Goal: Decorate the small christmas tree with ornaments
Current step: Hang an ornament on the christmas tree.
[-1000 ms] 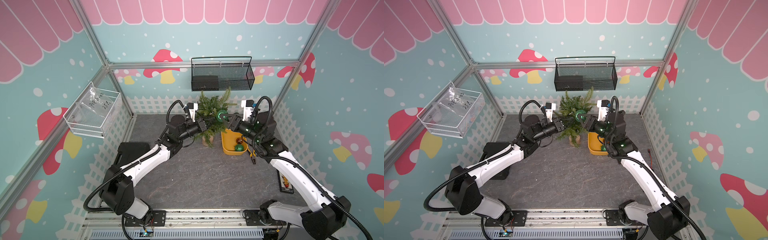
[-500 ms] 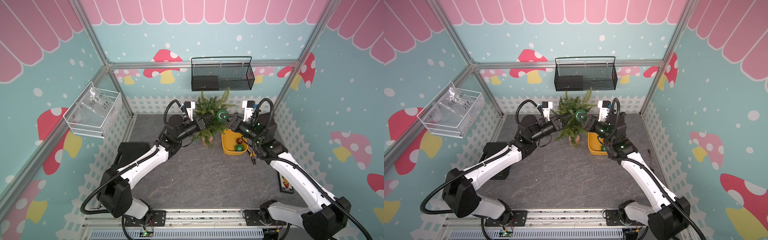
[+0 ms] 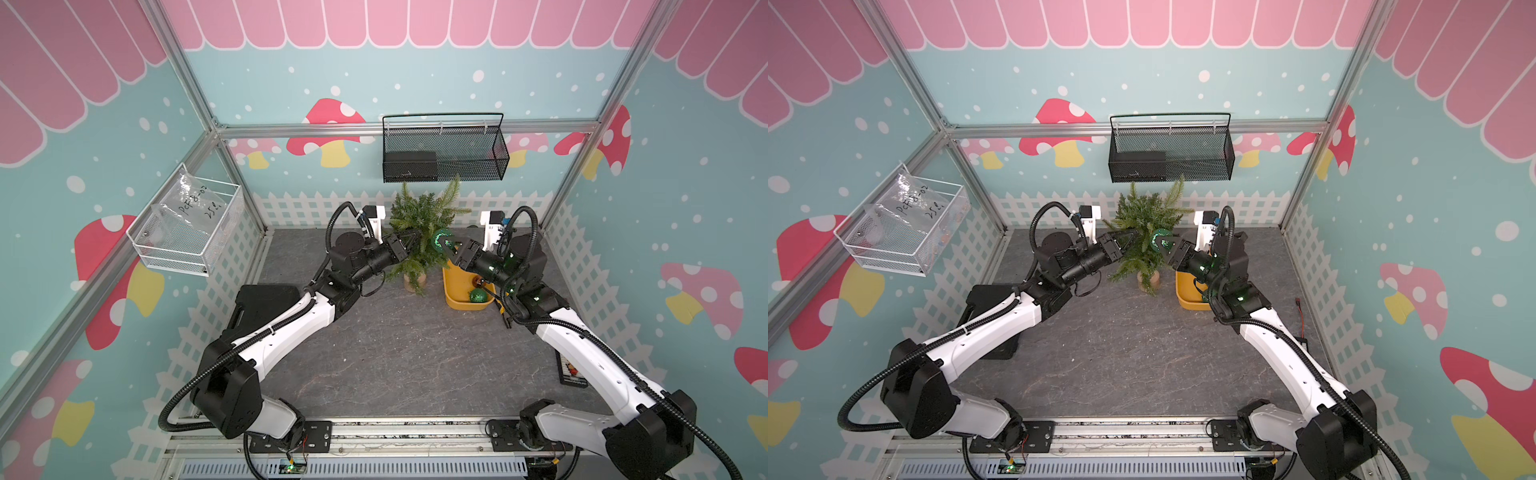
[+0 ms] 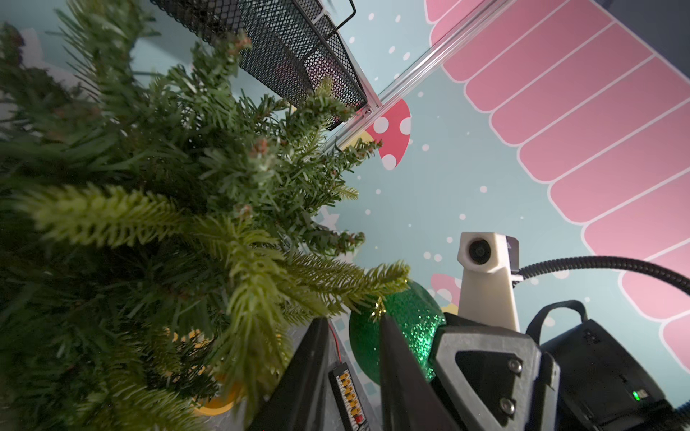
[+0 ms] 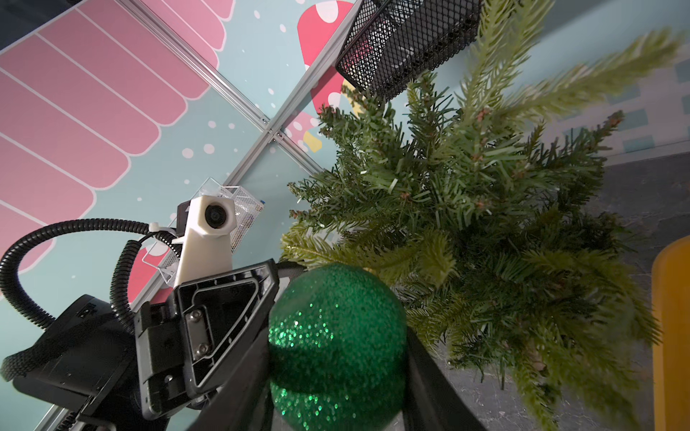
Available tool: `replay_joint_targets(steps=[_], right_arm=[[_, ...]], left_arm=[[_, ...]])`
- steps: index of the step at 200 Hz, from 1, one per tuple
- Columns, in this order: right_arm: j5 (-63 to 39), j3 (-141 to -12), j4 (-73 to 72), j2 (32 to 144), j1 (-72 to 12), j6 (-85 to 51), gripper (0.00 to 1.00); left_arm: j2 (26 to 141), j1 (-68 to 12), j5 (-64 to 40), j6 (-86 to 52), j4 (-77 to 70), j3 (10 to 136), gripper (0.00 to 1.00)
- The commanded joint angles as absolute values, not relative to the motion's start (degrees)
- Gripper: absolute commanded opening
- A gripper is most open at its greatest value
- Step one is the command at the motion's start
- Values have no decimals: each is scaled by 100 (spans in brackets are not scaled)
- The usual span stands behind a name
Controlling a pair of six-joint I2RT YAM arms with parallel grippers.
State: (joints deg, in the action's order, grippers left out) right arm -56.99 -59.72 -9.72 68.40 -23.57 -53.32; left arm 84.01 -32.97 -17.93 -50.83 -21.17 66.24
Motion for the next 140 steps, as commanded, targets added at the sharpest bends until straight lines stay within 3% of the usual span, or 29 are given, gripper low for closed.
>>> replay_joint_targets(steps=[1,92,140], right_arm=[[-5800,-5950,-1369,6689,-2319,-5449,49],[-5880,-5845,-1602,6673,-2329,-5537,65],[-5805,-5888,-1457,6573,-2328,-5384,62]], left_arm=[[8271,-3257,-1743,-5106,-2009,6702,33],[8223,-3274,-1818,-5090,-1969,6738,36],[7986,-3275,-1848,-5124,-1993,6473,36]])
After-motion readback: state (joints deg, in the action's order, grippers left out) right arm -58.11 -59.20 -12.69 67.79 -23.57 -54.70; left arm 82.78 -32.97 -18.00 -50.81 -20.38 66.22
